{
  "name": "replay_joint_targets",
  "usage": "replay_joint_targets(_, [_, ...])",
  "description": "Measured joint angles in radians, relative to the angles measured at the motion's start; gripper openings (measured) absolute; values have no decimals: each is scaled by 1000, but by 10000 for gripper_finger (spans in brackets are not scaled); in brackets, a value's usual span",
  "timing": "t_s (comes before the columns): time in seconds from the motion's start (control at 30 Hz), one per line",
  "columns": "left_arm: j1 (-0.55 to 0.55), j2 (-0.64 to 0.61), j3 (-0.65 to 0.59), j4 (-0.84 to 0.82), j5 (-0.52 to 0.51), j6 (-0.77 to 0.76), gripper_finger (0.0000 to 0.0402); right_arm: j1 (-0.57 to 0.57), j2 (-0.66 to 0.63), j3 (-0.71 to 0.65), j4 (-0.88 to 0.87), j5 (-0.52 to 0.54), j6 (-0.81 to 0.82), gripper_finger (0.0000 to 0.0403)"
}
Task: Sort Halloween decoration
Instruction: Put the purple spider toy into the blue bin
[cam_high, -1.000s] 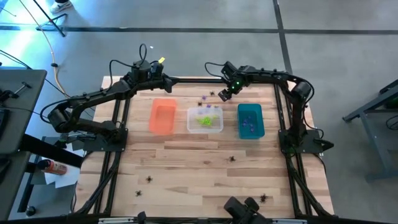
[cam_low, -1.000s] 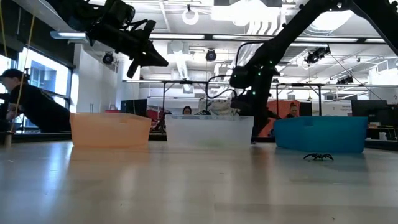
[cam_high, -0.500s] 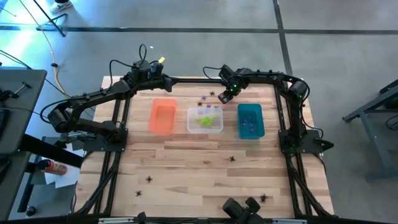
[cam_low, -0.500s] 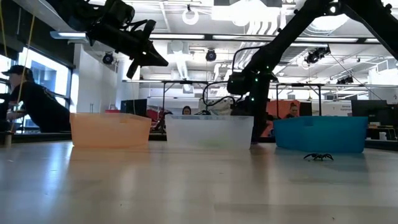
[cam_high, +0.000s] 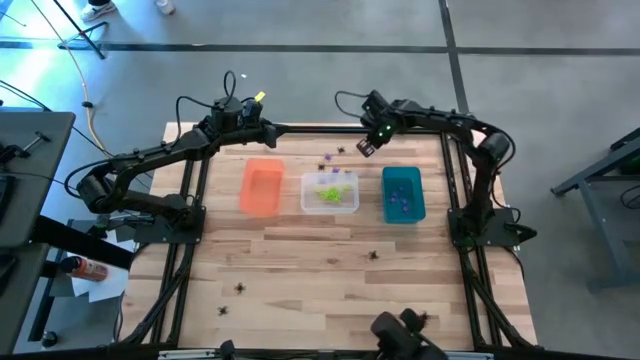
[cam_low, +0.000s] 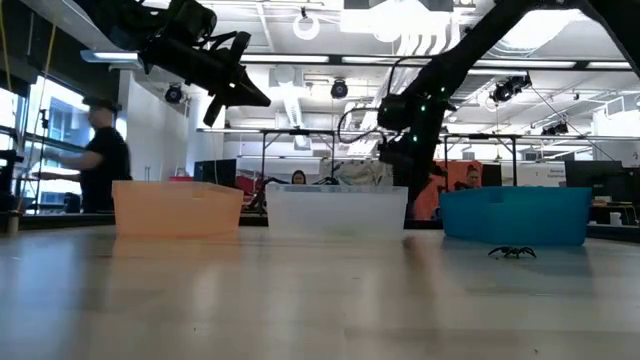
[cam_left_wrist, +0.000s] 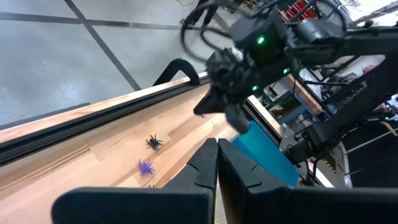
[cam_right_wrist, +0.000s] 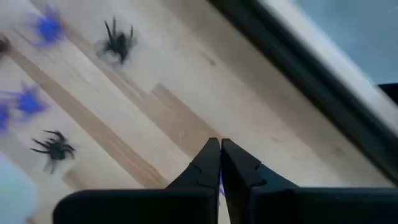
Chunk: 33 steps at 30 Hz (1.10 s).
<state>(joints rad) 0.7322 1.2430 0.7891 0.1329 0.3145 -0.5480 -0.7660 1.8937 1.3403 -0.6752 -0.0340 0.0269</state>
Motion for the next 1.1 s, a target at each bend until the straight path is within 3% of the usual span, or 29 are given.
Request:
replay_joint_targets(0.37, [0,0,0,0,-2,2,0,-2,-244,-24,42,-141,-2,0])
replay_joint_targets(0.5, [0,-3,0,0,16,2,0,22,-438,-220,223,-162,30,0])
replay_joint_targets(0.7, [-1,-26,0,57,85,73,0,82,-805,-604,609,-305,219,0])
replay_joint_targets(0.83, [-1,-27,1,169,112,116,0,141,-986,-768,769,-294,341,0])
replay_joint_targets(1.0, [-1,-27,1,233,121,199,0,215,-1072,-798,716,-193,354,0])
replay_joint_targets(1.1, [-1,-27,1,226,121,210,0,233,-1043,-699,469,-129,330,0])
